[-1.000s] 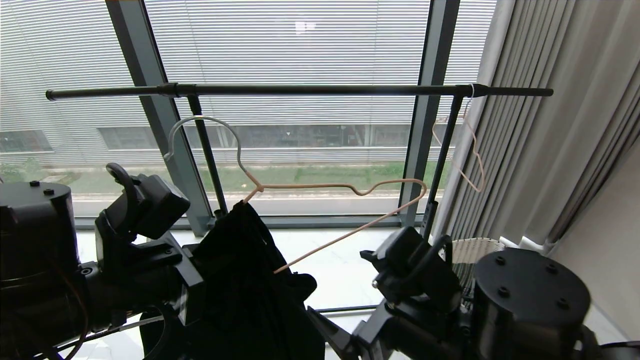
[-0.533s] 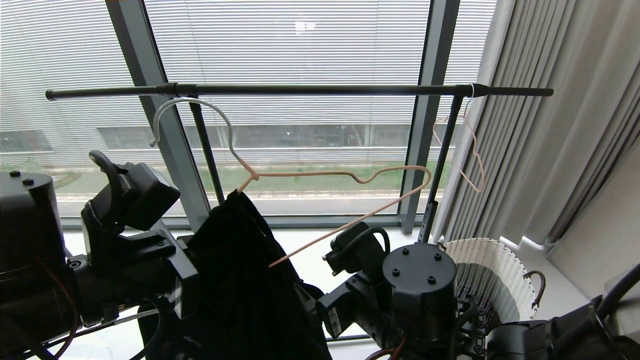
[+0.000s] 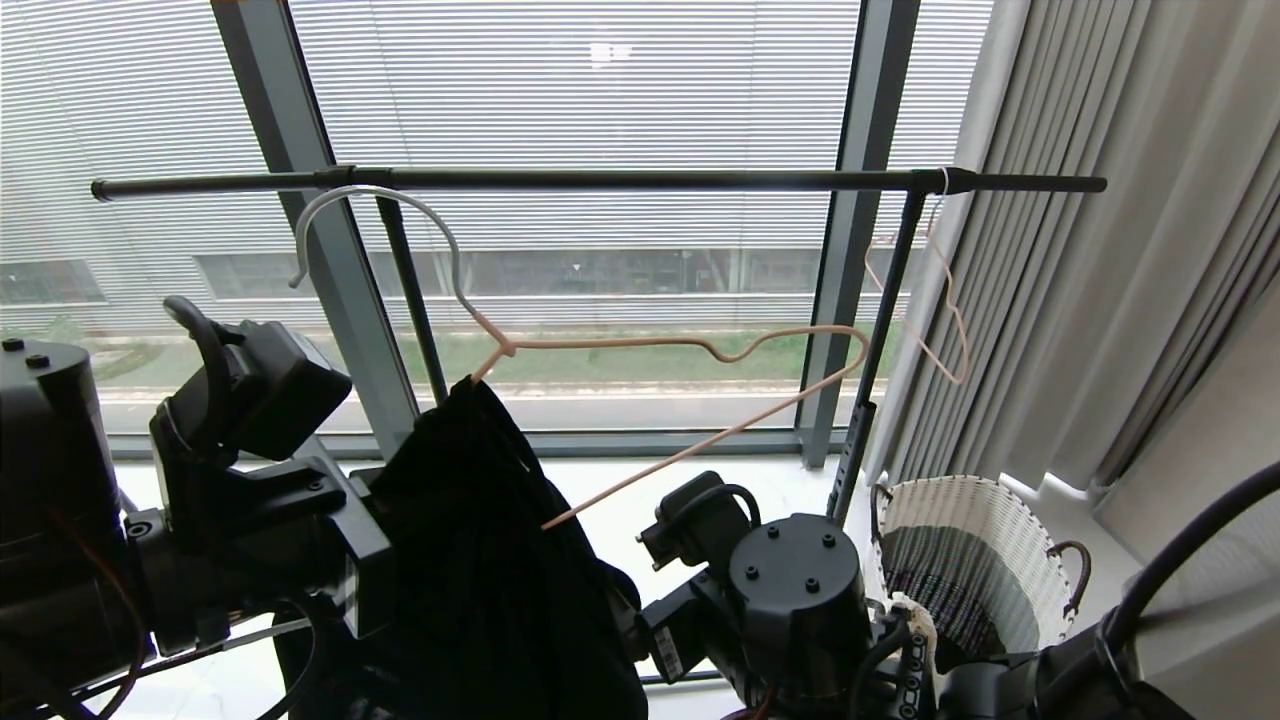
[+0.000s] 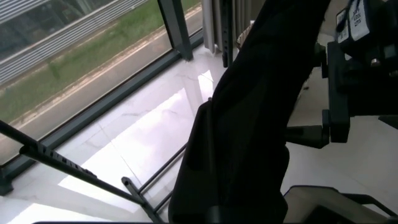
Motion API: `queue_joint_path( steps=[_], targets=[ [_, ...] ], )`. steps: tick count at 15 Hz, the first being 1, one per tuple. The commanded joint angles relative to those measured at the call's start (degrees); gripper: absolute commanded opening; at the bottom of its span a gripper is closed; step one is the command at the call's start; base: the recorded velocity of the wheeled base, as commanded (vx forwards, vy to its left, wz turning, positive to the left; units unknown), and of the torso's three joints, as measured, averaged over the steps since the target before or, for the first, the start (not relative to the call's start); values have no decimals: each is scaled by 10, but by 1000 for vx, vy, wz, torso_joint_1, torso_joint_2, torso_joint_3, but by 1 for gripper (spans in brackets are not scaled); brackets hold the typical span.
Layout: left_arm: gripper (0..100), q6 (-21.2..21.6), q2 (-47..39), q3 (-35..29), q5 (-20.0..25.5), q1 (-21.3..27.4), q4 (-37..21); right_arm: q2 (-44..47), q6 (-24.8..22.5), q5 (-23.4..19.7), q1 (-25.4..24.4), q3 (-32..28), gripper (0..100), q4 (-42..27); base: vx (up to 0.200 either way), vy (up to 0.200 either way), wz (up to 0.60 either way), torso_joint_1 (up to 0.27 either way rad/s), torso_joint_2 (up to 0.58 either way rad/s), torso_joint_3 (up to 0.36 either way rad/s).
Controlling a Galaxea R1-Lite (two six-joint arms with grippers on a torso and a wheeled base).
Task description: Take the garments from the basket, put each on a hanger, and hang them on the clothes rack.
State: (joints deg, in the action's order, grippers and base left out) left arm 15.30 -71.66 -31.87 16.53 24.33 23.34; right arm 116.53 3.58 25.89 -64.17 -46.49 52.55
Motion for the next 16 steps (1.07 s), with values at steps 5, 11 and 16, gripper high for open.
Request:
queue_joint_path(
  steps=[5, 11, 16],
  targets=[
    [0, -1, 2, 3, -13, -1, 0, 11, -3, 51, 53, 4, 100, 0, 0, 0, 0, 0, 0, 0],
    [0, 2, -13, 24, -54, -3, -1, -66, -17, 67, 165, 63, 100, 0, 0, 0, 0, 0, 0, 0],
    [0, 68, -16, 63, -54, -6, -3, -111, -25, 65, 214, 67, 100, 0, 0, 0, 0, 0, 0, 0]
  ],
)
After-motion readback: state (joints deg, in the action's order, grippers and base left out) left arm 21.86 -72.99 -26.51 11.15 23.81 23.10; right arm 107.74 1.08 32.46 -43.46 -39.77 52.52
